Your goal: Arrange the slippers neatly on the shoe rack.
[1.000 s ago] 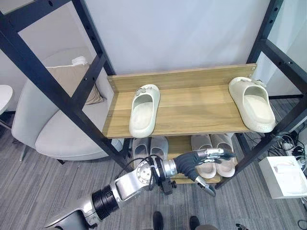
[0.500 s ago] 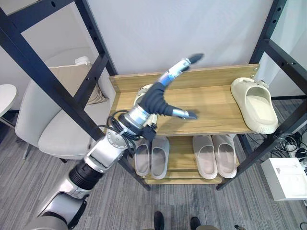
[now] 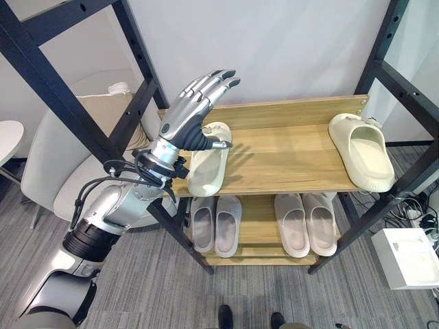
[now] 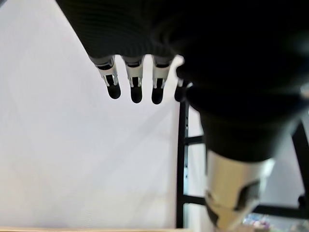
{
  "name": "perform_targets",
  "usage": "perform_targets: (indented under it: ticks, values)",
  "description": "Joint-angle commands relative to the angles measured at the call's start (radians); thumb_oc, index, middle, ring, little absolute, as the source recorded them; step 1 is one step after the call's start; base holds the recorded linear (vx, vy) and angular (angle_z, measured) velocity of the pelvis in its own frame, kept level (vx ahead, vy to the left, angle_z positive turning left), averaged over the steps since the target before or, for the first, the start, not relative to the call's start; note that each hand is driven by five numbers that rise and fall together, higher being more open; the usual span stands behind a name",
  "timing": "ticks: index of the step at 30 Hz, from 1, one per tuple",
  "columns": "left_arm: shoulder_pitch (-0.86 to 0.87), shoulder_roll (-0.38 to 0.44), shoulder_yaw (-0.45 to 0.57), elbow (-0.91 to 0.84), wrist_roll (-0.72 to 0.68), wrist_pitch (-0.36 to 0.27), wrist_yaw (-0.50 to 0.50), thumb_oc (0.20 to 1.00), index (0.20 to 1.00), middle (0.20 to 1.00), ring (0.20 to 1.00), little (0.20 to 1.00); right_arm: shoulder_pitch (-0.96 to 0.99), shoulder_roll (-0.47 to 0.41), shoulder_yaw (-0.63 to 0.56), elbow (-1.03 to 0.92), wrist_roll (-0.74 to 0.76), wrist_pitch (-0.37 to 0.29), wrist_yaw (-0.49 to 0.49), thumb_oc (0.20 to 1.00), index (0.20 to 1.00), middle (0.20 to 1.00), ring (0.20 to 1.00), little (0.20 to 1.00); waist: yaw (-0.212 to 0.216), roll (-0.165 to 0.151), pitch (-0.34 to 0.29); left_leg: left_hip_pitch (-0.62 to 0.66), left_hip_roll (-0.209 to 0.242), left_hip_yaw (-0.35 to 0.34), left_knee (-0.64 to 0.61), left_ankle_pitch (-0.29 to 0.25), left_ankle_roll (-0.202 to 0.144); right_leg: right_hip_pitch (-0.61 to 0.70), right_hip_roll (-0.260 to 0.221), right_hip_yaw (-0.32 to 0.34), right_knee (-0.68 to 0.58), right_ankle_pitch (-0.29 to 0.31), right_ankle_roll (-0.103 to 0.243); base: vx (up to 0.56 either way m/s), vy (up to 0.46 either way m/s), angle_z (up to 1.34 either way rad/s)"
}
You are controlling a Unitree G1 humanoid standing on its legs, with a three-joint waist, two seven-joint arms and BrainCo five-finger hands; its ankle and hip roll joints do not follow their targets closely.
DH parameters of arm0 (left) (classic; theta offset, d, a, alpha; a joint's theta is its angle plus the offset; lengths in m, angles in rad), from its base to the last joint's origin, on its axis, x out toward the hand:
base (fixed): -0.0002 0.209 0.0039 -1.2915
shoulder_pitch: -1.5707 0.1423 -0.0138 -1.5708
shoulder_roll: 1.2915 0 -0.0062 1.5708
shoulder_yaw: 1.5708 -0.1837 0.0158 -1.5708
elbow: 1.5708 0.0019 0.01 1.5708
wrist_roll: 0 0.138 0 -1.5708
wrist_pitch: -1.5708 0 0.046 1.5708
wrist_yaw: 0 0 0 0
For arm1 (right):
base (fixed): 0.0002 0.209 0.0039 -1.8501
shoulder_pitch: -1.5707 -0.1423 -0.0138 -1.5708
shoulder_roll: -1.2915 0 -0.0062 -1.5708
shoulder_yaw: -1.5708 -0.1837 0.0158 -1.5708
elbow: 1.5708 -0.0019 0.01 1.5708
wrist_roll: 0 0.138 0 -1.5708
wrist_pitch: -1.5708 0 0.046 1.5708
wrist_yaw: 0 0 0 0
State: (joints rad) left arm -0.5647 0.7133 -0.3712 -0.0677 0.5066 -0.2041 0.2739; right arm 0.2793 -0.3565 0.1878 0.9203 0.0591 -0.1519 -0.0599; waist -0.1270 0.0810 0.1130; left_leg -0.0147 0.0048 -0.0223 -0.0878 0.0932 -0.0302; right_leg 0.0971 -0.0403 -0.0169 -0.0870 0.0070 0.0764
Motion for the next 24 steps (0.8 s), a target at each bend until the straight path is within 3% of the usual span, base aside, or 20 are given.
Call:
perform_targets:
  ticks: [1,10,24]
  values:
    - [-0.118,0.013,0.017,0.088,0.084,0.046,0.063,1.0,1.0,1.0,1.0,1.0,0.014,-0.014,0.001,-0.061,0.0,-0.028,-0.035,1.0,1.0,1.0,1.0,1.0,0.009,-0.039,-0.029,0.013,0.042,-0.005,0.001,-0.037,-0.054,-0.023,-0.061,-0.017,0.008,-0.026,0.059,0.01,0.004,-0.04]
    - [-0.134,-0.011,-0.039,0.225,0.206,0.113,0.083,1.0,1.0,1.0,1.0,1.0,0.017,0.004,0.016,-0.08,-0.01,-0.022,-0.054,1.0,1.0,1.0,1.0,1.0,-0.006,-0.037,-0.023,0.021,0.044,0.006,0.001,-0.044,-0.049,-0.026,-0.059,-0.008,0.01,-0.028,0.06,0.01,0.001,-0.02]
    - [-0.243,-0.015,-0.14,0.46,0.269,0.195,0.1,1.0,1.0,1.0,1.0,1.0,0.021,0.005,0.02,-0.098,0.001,-0.024,-0.066,1.0,1.0,1.0,1.0,1.0,-0.029,-0.032,-0.019,0.028,0.048,0.026,0.001,-0.05,-0.046,-0.035,-0.055,0.016,0.01,-0.027,0.063,0.01,0.0,-0.05]
